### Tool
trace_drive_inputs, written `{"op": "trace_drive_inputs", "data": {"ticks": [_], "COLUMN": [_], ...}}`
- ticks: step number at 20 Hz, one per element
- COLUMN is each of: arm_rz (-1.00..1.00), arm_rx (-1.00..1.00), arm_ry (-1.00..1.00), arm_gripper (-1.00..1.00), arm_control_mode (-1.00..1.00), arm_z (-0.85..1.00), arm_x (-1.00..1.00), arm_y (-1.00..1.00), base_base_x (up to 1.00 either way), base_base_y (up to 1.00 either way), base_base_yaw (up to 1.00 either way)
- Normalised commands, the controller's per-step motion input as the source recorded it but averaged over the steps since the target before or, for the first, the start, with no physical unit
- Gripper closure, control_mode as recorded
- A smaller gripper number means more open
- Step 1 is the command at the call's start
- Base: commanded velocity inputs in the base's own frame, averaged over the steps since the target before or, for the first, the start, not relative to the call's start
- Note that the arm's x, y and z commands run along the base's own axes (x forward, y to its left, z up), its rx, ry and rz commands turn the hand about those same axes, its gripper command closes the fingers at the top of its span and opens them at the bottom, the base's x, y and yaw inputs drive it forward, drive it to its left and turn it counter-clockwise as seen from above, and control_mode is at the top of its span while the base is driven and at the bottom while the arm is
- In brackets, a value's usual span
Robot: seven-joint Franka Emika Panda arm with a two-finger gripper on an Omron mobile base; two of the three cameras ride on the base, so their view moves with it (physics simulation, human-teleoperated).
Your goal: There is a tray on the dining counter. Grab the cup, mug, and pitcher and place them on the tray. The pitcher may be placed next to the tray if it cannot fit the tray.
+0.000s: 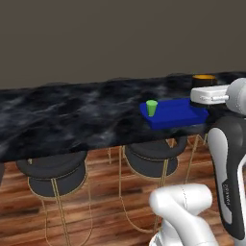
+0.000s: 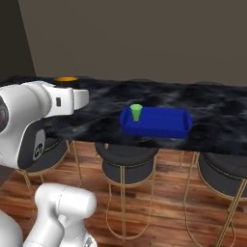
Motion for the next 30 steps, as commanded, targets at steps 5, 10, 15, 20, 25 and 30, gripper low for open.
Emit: {"op": "trace_drive_inputs", "data": {"ticks": [5,10,15,20,25,30], "arm_rz": [0.00,0.00,0.00,0.00,0.00,0.00], "arm_rx": [0.00,0.00,0.00,0.00,0.00,0.00], "arm_ry": [0.00,0.00,0.00,0.00,0.00,0.00], "arm_gripper": [1.00,1.00,1.00,1.00,1.00,1.00], "arm_control_mode": [1.00,1.00,1.00,1.00,1.00,1.00], "arm_z": [0.00,0.00,0.00,0.00,0.00,0.00], "arm_x": [0.00,0.00,0.00,0.00,0.00,0.00], "arm_y": [0.00,0.00,0.00,0.00,0.00,0.00], "base_base_x": [0.61,0.58,0.47,0.44,0.39,0.35], "base_base_y": [-0.57,-0.53,-0.54,-0.46,-0.43,-0.36], "base_base_yaw": [0.01,0.01,0.02,0.02,0.02,0.04]}}
